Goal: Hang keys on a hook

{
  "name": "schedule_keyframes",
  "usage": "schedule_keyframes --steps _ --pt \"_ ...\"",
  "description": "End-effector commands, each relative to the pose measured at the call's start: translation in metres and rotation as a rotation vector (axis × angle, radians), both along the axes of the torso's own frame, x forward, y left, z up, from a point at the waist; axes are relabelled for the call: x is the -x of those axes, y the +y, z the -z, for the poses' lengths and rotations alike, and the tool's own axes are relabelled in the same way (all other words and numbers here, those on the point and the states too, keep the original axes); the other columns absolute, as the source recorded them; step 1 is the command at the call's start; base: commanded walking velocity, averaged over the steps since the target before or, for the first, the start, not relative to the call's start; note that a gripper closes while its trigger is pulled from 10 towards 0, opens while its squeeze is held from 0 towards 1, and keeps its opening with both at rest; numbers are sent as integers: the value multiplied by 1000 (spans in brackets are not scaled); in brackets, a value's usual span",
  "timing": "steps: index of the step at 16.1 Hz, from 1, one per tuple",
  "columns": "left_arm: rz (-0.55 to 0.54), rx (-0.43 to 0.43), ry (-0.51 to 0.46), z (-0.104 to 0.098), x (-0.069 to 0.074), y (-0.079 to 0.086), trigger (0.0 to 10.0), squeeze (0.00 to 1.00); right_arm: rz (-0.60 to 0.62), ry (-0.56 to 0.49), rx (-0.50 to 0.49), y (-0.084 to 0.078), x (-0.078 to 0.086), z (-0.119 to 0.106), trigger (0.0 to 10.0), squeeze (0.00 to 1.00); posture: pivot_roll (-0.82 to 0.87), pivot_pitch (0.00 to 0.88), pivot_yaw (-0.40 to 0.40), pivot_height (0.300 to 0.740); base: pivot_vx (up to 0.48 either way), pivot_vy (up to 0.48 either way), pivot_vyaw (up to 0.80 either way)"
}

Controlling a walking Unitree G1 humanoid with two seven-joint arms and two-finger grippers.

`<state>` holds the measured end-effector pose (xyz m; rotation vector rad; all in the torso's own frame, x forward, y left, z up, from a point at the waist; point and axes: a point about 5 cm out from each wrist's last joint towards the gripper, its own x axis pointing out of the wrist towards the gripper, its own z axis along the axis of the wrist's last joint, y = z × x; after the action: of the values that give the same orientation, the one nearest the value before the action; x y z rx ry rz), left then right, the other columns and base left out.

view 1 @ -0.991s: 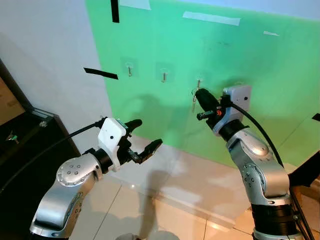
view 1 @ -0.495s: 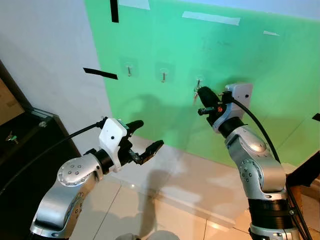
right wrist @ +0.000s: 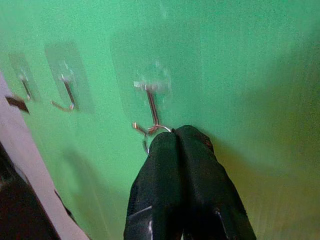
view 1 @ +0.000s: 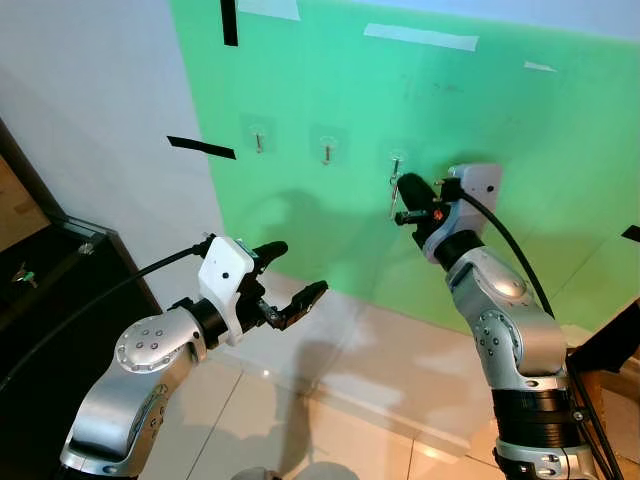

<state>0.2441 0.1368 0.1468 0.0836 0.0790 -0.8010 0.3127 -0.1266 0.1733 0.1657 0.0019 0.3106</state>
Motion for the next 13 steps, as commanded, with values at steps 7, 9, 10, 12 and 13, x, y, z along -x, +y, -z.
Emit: schedule_keyframes --steps 7,9,10,12,13 --pt "23 -6 -10 -5 -1 -2 10000 86 -37 85 70 3 4 15 10000 0 52 0 28 740 0 0 0" --pt "19 -1 -17 -6 -1 -2 10000 86 -47 86 67 3 5 16 10000 0 52 0 28 740 0 0 0" --pt "17 2 -21 -6 -1 -2 10000 90 -40 82 68 2 6 17 10000 1000 51 0 28 740 0 0 0" --pt "11 15 -29 -7 -2 -3 10000 86 -31 51 70 -3 9 17 10000 1000 50 0 28 740 0 0 0" --pt "8 21 -32 -8 -2 -3 10000 86 -45 50 46 -3 10 17 10000 1000 50 0 27 740 0 0 0"
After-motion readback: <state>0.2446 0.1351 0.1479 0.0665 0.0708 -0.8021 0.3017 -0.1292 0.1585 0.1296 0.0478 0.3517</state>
